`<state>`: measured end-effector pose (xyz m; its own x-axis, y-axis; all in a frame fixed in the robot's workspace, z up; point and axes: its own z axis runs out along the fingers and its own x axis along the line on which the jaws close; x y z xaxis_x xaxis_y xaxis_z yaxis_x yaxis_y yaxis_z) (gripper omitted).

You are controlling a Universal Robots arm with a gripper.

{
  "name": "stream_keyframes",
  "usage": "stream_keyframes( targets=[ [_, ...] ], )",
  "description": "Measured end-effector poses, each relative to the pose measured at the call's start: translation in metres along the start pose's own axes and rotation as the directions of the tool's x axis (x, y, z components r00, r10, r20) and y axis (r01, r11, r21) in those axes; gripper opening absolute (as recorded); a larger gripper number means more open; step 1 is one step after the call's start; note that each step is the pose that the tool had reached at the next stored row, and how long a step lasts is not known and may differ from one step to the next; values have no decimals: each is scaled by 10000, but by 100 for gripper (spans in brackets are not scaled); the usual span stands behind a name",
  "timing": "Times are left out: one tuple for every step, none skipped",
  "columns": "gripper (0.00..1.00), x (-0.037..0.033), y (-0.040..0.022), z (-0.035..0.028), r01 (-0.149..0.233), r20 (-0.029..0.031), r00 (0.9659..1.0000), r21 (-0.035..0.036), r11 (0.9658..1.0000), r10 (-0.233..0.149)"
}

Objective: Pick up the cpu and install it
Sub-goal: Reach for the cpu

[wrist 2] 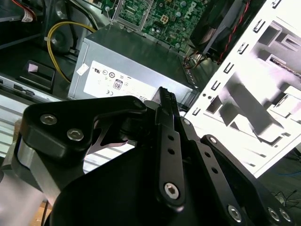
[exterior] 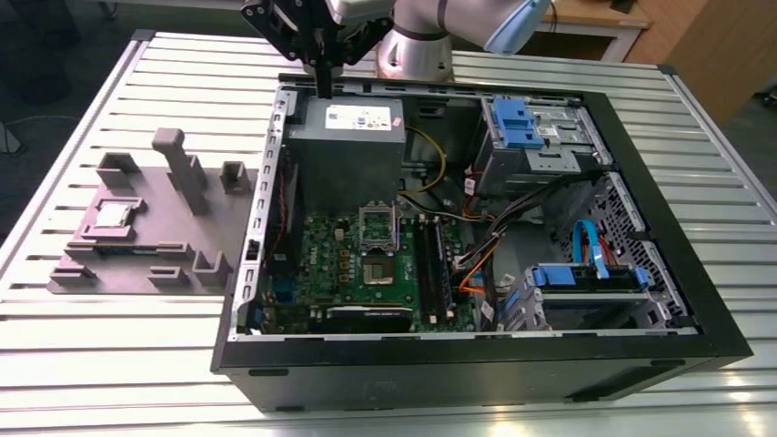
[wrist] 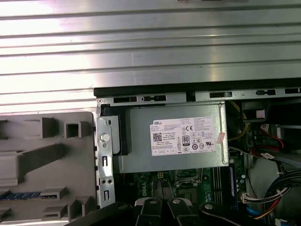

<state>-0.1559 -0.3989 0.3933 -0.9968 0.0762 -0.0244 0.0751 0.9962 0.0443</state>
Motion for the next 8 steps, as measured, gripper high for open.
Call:
stream_keyframes(
  targets=[
    [11, 2, 0, 0, 0, 0, 10000, 0, 10000, 0],
    [11, 3, 0, 0, 0, 0, 10000, 0, 10000, 0],
    [11, 5, 0, 0, 0, 0, 10000, 0, 10000, 0],
    [11, 7, 0, 0, 0, 0, 10000, 0, 10000, 0],
    [11, 11, -1, 0, -2, 1, 10000, -1, 10000, 2],
    [11, 13, -1, 0, -1, 1, 10000, -1, 10000, 1],
    [11, 13, -1, 0, 1, 0, 10000, 0, 10000, -1],
    [11, 14, -1, 0, 1, 0, 10000, 0, 10000, -1]
  ],
)
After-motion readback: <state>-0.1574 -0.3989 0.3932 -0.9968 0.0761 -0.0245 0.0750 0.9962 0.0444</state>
